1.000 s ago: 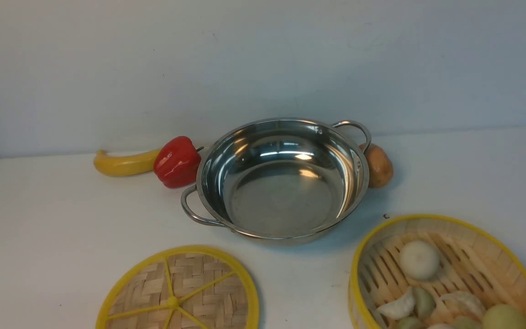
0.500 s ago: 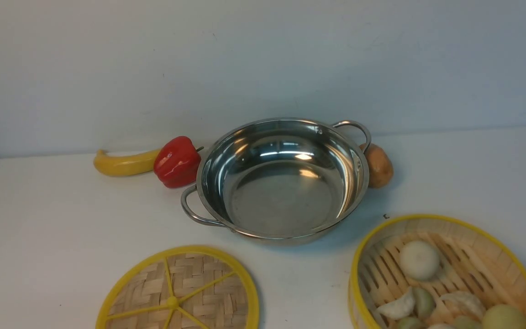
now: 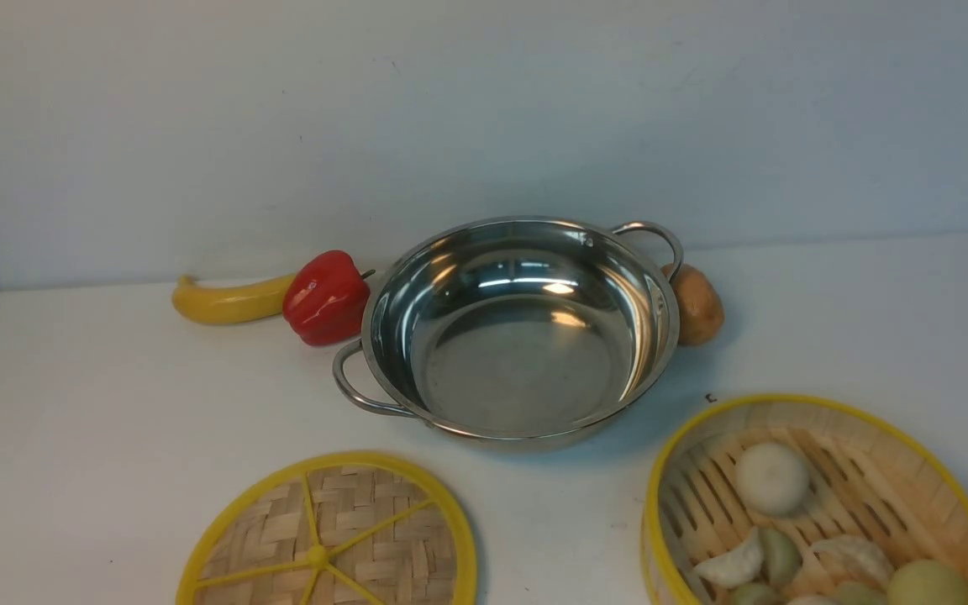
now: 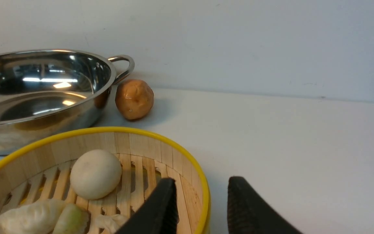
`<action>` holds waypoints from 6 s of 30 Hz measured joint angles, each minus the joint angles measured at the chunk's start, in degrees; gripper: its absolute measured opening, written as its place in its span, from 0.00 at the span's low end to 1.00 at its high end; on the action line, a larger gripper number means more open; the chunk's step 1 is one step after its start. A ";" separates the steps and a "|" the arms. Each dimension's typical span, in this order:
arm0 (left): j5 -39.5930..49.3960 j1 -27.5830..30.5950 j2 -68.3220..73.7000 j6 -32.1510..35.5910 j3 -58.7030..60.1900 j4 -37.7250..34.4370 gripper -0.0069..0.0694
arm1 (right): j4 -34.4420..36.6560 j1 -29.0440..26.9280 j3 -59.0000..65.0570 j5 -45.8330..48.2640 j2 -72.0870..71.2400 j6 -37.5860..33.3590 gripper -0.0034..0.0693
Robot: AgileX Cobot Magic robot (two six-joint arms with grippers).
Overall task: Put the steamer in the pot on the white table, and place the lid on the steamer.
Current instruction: 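Reach for and grasp the rim of the bamboo steamer holding the buns with the right gripper, then place the bamboo steamer basket of food into the steel pot with the right gripper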
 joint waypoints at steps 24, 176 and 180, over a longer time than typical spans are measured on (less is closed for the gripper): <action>0.00 0.00 0.00 0.00 0.00 0.00 0.41 | 27.74 0.00 -41.36 32.41 21.10 -15.53 0.38; 0.00 0.00 0.00 0.00 0.00 0.00 0.41 | 3.20 -4.12 -76.50 50.78 103.32 -12.98 0.12; 0.00 0.00 0.00 0.00 0.00 0.00 0.41 | 3.79 -4.12 -76.33 50.89 100.55 -12.98 0.12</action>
